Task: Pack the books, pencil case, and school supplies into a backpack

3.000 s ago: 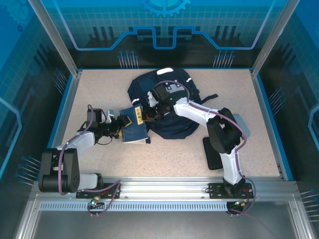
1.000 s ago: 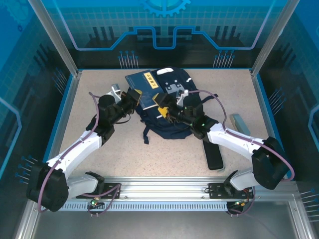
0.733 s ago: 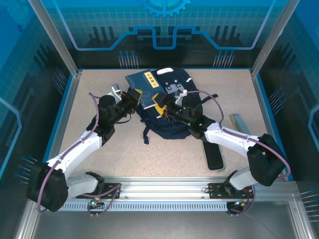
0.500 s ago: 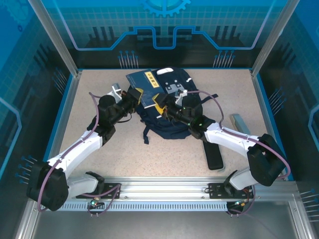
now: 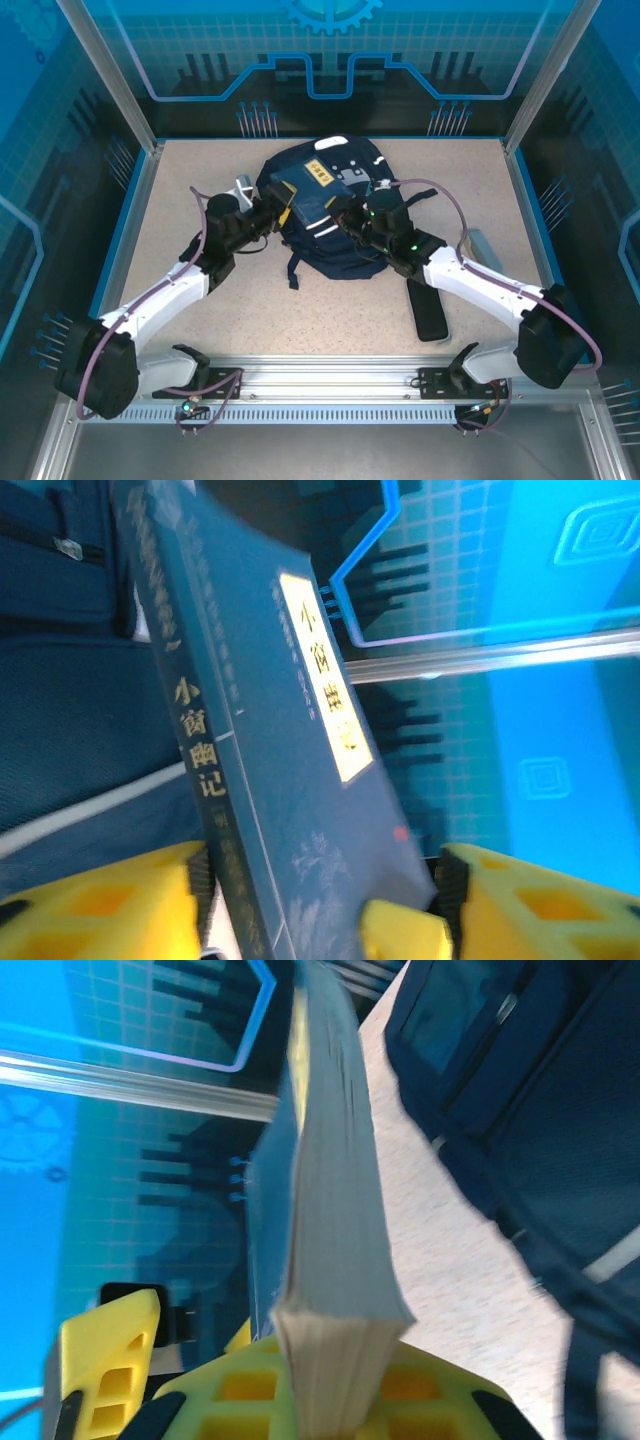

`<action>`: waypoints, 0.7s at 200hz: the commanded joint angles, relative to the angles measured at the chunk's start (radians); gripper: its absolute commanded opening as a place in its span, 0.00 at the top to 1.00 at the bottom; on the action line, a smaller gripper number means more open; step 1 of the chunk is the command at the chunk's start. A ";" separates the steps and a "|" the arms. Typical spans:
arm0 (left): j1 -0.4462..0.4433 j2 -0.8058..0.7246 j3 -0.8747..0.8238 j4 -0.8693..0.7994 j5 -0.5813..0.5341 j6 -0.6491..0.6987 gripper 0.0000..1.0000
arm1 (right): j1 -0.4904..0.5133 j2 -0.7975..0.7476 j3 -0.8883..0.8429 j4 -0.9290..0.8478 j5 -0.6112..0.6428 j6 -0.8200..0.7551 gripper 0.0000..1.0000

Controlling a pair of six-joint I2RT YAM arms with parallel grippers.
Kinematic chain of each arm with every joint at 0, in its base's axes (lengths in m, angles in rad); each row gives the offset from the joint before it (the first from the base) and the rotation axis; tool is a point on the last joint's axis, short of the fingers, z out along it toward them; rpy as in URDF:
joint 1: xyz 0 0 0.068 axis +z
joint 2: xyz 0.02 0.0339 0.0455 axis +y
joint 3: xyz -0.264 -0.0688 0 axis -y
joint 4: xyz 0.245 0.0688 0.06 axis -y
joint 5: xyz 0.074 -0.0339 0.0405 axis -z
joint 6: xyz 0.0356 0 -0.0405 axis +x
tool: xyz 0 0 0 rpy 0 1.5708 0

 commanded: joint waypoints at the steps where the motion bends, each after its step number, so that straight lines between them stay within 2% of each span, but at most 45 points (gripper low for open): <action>1: -0.006 0.016 0.055 -0.115 0.025 0.179 0.27 | -0.003 -0.057 0.072 -0.199 0.192 -0.184 0.93; 18: -0.008 0.047 0.104 -0.224 0.043 0.316 0.19 | -0.007 -0.085 0.109 -0.278 0.266 -0.289 0.95; 44: -0.031 0.122 0.200 -0.379 0.073 0.514 0.16 | -0.038 -0.131 0.138 -0.402 0.325 -0.393 0.96; 72: -0.095 0.216 0.314 -0.508 0.079 0.688 0.15 | -0.119 -0.185 0.138 -0.517 0.298 -0.447 0.96; 109: -0.215 0.346 0.466 -0.660 -0.029 0.915 0.13 | -0.273 -0.293 0.095 -0.626 0.206 -0.488 0.96; 140: -0.312 0.494 0.628 -0.817 -0.220 1.048 0.09 | -0.403 -0.380 0.053 -0.676 0.123 -0.543 0.96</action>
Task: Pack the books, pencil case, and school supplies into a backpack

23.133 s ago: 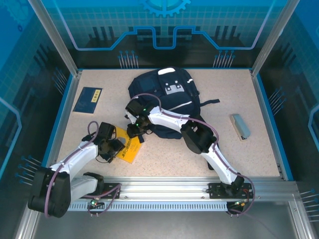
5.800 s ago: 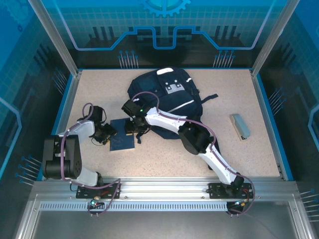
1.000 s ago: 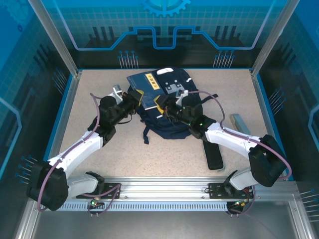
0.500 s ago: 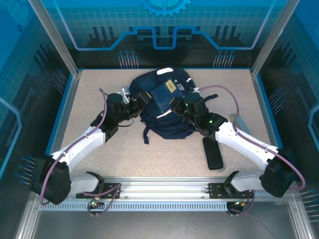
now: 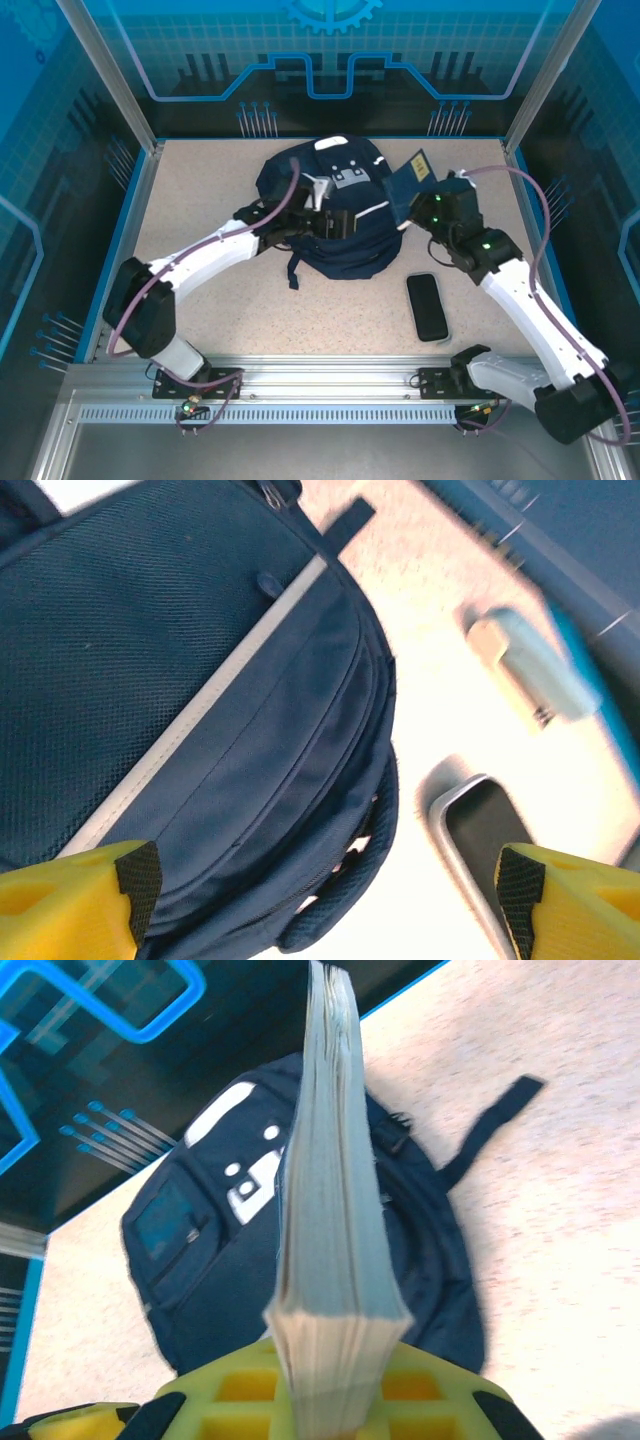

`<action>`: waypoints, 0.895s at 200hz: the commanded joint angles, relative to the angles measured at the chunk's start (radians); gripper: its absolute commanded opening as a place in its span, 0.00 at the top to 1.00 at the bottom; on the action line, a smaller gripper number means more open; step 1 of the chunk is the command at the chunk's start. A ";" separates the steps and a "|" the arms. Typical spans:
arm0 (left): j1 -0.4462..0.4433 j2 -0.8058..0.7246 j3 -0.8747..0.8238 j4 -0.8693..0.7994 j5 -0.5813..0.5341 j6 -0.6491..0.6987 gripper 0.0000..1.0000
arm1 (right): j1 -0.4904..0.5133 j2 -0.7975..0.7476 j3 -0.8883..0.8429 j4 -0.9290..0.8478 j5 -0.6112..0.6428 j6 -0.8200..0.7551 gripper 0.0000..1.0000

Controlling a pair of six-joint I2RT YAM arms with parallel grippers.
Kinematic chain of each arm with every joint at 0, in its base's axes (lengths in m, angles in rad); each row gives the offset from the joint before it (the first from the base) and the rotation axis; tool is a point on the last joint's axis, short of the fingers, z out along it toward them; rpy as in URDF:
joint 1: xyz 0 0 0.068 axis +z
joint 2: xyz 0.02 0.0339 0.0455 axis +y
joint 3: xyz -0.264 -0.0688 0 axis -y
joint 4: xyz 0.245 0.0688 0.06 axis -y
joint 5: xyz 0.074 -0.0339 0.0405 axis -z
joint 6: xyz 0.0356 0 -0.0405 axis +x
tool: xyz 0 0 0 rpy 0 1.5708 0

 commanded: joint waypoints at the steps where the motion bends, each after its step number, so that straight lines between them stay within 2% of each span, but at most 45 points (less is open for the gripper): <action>1: -0.062 0.099 0.123 -0.190 -0.171 0.196 0.09 | -0.079 -0.070 -0.027 -0.063 -0.073 -0.074 0.96; 26: -0.131 0.242 0.264 -0.294 -0.302 0.268 0.05 | -0.187 -0.125 -0.056 -0.087 -0.147 -0.088 0.96; 69: -0.165 0.448 0.490 -0.425 -0.399 0.311 0.14 | -0.305 -0.173 -0.104 -0.103 -0.247 -0.088 0.95; 101: -0.165 0.528 0.580 -0.456 -0.412 0.368 0.18 | -0.324 -0.181 -0.129 -0.111 -0.277 -0.080 0.95; 141: -0.164 0.620 0.683 -0.511 -0.485 0.446 0.20 | -0.326 -0.192 -0.151 -0.105 -0.291 -0.056 0.95; 179: -0.165 0.654 0.724 -0.526 -0.502 0.510 0.22 | -0.326 -0.201 -0.158 -0.105 -0.300 -0.037 0.95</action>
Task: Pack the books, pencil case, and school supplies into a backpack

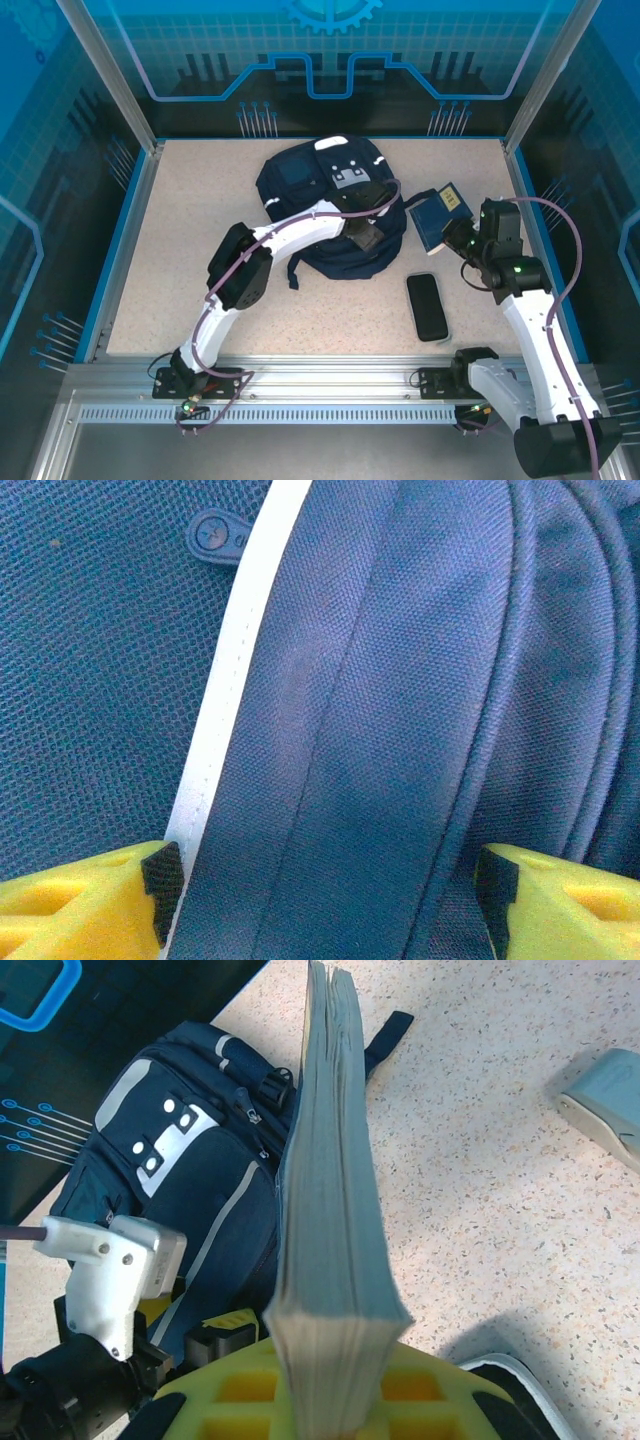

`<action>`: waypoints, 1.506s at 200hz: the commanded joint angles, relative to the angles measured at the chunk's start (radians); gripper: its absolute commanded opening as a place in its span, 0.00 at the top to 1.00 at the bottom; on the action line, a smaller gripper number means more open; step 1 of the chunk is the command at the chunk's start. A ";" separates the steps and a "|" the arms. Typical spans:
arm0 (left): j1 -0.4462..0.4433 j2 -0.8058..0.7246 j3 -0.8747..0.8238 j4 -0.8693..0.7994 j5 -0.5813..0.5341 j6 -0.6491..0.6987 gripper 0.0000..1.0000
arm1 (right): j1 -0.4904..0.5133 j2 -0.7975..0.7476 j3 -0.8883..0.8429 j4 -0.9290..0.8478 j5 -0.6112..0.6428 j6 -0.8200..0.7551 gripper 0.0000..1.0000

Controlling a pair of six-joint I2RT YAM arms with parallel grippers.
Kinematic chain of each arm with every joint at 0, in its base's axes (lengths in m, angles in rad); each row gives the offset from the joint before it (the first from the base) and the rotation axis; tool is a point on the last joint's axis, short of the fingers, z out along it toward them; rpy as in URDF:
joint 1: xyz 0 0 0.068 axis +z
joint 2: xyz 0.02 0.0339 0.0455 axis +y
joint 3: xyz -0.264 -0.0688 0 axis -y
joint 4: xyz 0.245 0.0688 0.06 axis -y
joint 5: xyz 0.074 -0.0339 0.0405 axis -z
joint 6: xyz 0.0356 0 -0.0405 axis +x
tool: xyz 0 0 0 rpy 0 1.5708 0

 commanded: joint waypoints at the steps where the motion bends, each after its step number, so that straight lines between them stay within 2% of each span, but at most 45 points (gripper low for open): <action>1: 0.001 0.030 0.045 -0.051 -0.042 0.074 0.22 | -0.013 -0.025 -0.007 0.022 -0.024 0.019 0.95; 14: 0.000 0.039 0.058 -0.061 -0.059 0.099 0.28 | -0.013 -0.026 -0.007 0.020 -0.032 0.024 0.95; 34: 0.000 0.043 0.078 -0.066 -0.134 0.120 0.48 | -0.013 -0.032 -0.007 0.014 -0.041 0.029 0.95; 78: -0.001 -0.053 0.061 -0.001 -0.170 0.134 0.83 | -0.012 -0.067 -0.013 -0.004 -0.068 0.022 0.95; 122: 0.002 -0.203 0.002 0.126 -0.327 0.129 0.99 | -0.013 -0.070 -0.013 0.049 -0.204 -0.009 0.94; 146: 0.010 -0.272 -0.039 0.207 -0.393 0.125 1.00 | -0.013 -0.077 -0.013 0.047 -0.229 -0.008 0.94; 173: 0.037 -0.311 -0.048 0.230 -0.440 0.042 1.00 | -0.012 -0.089 -0.013 0.034 -0.259 0.015 0.94; 197: 0.062 -0.332 -0.045 0.234 -0.415 -0.032 1.00 | -0.008 -0.077 -0.010 -0.007 -0.281 0.031 0.93; 242: 0.073 -0.318 -0.012 0.209 -0.406 -0.072 1.00 | 0.014 -0.110 -0.067 -0.004 -0.258 0.093 0.94; 263: 0.081 -0.309 0.000 0.202 -0.407 -0.095 1.00 | 0.043 -0.113 -0.069 -0.018 -0.206 0.112 0.94; 301: 0.086 -0.296 0.029 0.159 -0.363 -0.119 1.00 | 0.098 -0.101 -0.106 0.092 -0.239 0.159 0.94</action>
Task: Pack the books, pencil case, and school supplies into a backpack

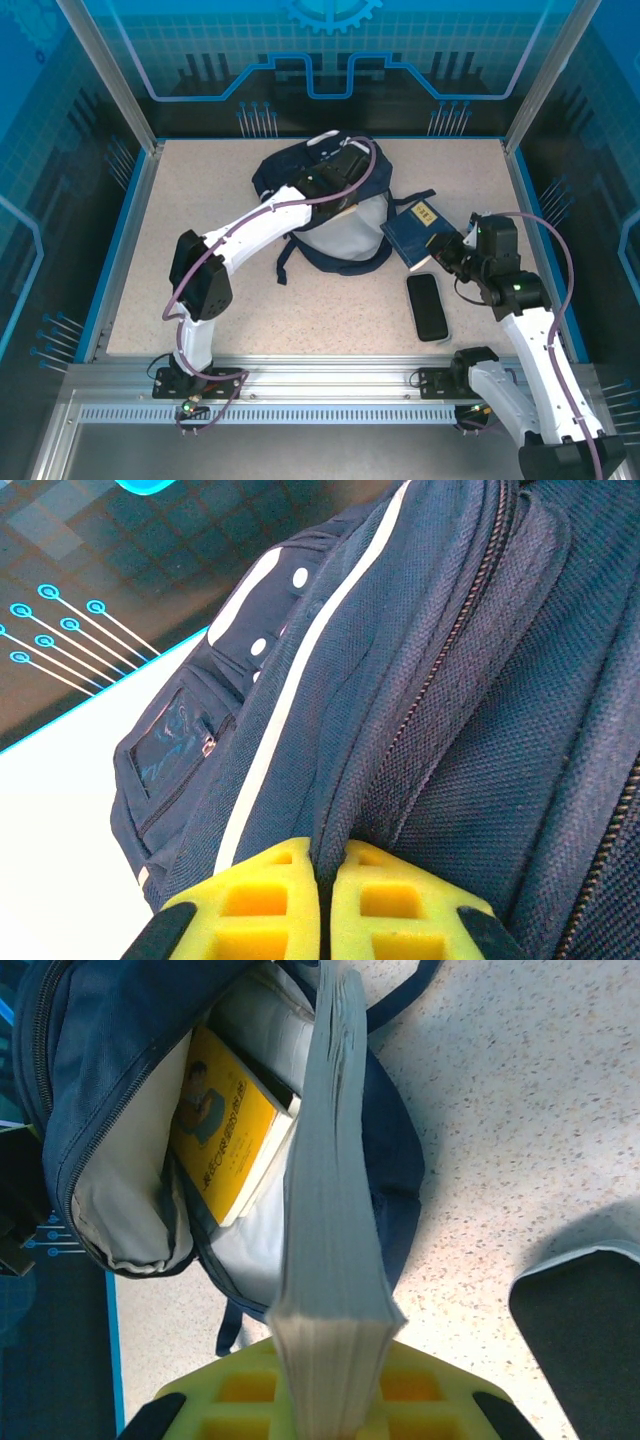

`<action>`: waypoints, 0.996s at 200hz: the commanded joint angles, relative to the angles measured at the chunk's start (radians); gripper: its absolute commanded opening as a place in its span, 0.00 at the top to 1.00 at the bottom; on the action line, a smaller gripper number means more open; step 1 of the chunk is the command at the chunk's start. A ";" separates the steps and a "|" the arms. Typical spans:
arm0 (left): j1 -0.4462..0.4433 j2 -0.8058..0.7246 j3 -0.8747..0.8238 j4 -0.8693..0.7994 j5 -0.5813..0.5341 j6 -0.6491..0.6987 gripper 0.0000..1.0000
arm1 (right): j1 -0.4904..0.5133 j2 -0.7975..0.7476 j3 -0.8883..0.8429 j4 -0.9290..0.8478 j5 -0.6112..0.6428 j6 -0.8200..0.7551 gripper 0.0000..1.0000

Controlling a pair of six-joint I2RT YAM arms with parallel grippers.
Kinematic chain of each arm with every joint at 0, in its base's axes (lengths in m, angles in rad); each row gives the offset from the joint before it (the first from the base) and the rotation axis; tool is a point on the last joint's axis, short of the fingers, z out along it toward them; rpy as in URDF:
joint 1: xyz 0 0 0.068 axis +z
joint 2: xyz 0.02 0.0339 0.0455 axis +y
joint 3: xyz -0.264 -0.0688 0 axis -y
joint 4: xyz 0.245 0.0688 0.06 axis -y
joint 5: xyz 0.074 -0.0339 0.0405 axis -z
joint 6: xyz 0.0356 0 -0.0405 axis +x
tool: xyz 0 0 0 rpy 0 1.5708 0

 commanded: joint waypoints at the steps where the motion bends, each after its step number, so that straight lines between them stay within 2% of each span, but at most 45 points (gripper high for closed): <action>1: 0.024 -0.036 0.069 0.031 -0.042 -0.065 1.00 | 0.043 0.002 -0.026 0.107 -0.035 0.049 0.94; 19: 0.025 -0.041 0.073 0.023 -0.011 -0.076 1.00 | 0.082 0.051 -0.058 0.240 -0.107 0.087 0.94; 50: 0.025 -0.065 0.081 0.009 0.029 -0.096 1.00 | 0.172 0.176 -0.067 0.471 -0.141 0.153 0.94; 81: 0.025 -0.094 0.078 0.002 0.041 -0.101 1.00 | 0.247 0.331 -0.040 0.650 -0.072 0.193 0.94; 126: 0.027 -0.122 0.077 -0.025 0.037 -0.104 1.00 | 0.300 0.602 -0.015 0.931 0.012 0.309 0.94; 171: 0.041 -0.143 0.060 -0.034 0.072 -0.143 1.00 | 0.341 0.813 0.089 1.015 0.152 0.329 0.94; 199: 0.049 -0.138 0.061 -0.039 0.090 -0.162 1.00 | 0.346 0.990 0.183 1.097 0.090 0.402 0.86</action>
